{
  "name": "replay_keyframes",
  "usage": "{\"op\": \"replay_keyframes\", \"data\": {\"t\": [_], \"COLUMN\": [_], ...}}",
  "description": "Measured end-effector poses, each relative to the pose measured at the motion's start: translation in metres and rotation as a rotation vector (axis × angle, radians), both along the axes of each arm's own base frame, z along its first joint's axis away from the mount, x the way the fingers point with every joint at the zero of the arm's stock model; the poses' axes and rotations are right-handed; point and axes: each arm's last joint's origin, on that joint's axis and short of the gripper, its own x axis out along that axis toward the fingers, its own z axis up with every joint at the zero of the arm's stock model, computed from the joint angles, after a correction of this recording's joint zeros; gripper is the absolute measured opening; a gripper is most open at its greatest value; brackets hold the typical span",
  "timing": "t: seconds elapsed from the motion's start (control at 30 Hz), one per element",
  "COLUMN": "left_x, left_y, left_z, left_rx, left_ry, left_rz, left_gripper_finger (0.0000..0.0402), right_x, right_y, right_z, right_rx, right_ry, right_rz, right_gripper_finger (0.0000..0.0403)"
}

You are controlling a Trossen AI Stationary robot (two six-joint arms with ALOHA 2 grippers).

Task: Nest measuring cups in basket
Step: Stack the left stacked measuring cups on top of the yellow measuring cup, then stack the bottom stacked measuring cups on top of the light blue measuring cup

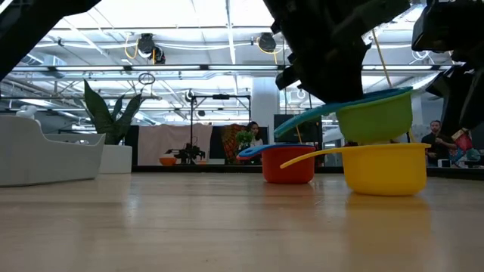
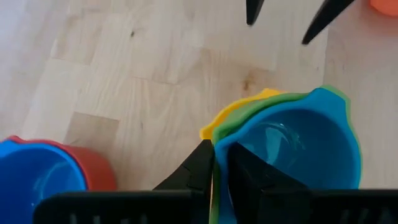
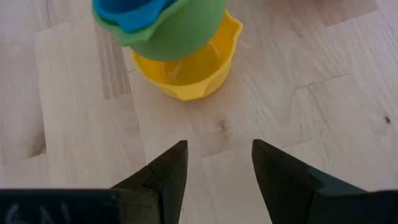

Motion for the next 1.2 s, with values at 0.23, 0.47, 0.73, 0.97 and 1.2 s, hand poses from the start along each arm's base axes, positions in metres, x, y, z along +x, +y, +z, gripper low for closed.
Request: {"op": "replay_keyframes", "data": {"t": [0.23,0.47,0.73,0.97,1.2], "left_x": [0.0013,0.0019,0.0018,0.0018,0.0020], "left_y": [-0.0007,-0.0009,-0.0009,-0.0003,0.0046], "left_z": [-0.0045,-0.0041,-0.0041,-0.0042,-0.0047], "left_rx": [-0.009,-0.006,-0.006,-0.002,0.000], "left_ry": [0.007,0.001,0.003,0.005,0.019], "left_rz": [-0.012,-0.022,-0.023,-0.028,-0.052], "left_gripper_finger": [0.0018,0.0068,0.0125,0.0120,0.0107], "right_x": [0.0000,0.0000,0.0005,0.0016,0.0031], "right_y": [0.0000,0.0001,0.0012,0.0019,0.0030], "right_z": [0.0000,0.0000,0.0003,0.0010,0.0020], "right_rx": [0.001,0.004,0.028,0.037,0.048], "right_ry": [0.000,0.001,0.003,-0.009,-0.029], "right_rz": [0.000,-0.003,0.004,0.004,0.003], "right_gripper_finger": [0.0171,0.0171,0.0171,0.0171,0.0171]}}
